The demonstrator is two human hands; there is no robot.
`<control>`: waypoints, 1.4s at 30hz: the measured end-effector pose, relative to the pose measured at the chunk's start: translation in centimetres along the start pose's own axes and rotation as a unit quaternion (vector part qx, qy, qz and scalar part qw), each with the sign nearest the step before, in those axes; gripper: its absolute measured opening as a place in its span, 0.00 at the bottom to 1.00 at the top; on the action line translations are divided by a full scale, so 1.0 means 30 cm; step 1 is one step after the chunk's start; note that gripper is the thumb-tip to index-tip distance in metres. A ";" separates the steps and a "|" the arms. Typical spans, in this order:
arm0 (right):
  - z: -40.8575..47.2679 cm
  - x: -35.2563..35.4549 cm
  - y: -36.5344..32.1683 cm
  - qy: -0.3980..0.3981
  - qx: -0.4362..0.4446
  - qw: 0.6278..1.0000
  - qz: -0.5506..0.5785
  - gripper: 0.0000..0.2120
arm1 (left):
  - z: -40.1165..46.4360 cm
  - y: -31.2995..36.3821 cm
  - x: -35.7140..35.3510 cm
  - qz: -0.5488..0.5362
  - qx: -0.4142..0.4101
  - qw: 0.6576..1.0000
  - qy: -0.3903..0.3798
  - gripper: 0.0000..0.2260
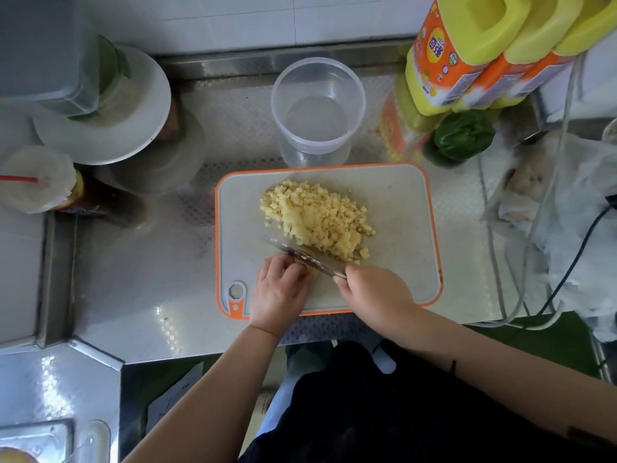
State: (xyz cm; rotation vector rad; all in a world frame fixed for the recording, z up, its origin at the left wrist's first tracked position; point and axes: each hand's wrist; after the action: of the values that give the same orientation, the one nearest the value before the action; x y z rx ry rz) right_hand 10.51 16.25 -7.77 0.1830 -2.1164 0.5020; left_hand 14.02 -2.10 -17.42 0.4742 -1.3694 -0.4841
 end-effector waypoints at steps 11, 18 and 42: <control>0.041 -0.026 -0.020 -0.028 -0.020 0.999 -0.036 0.08 | -0.003 -0.010 -0.024 -0.031 0.014 0.999 -0.030 0.11; 0.078 -0.050 -0.022 -0.033 -0.011 0.999 -0.039 0.07 | -0.002 -0.021 -0.045 -0.044 0.002 0.999 0.000 0.09; 0.009 0.018 -0.003 -0.028 -0.011 0.999 0.021 0.15 | -0.022 -0.030 -0.044 -0.015 -0.051 0.998 0.043 0.08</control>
State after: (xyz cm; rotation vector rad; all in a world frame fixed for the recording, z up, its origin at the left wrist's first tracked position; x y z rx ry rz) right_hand 10.03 16.09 -7.43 0.1409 -2.1842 0.5040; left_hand 14.44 -2.03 -19.09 0.4280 -1.2499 -0.5488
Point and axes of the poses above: each hand's wrist, its own z-axis towards the middle knuckle, its own x-axis out of the back of the hand, y = z × x, and after that the axes turned 7 degrees about x, right-handed
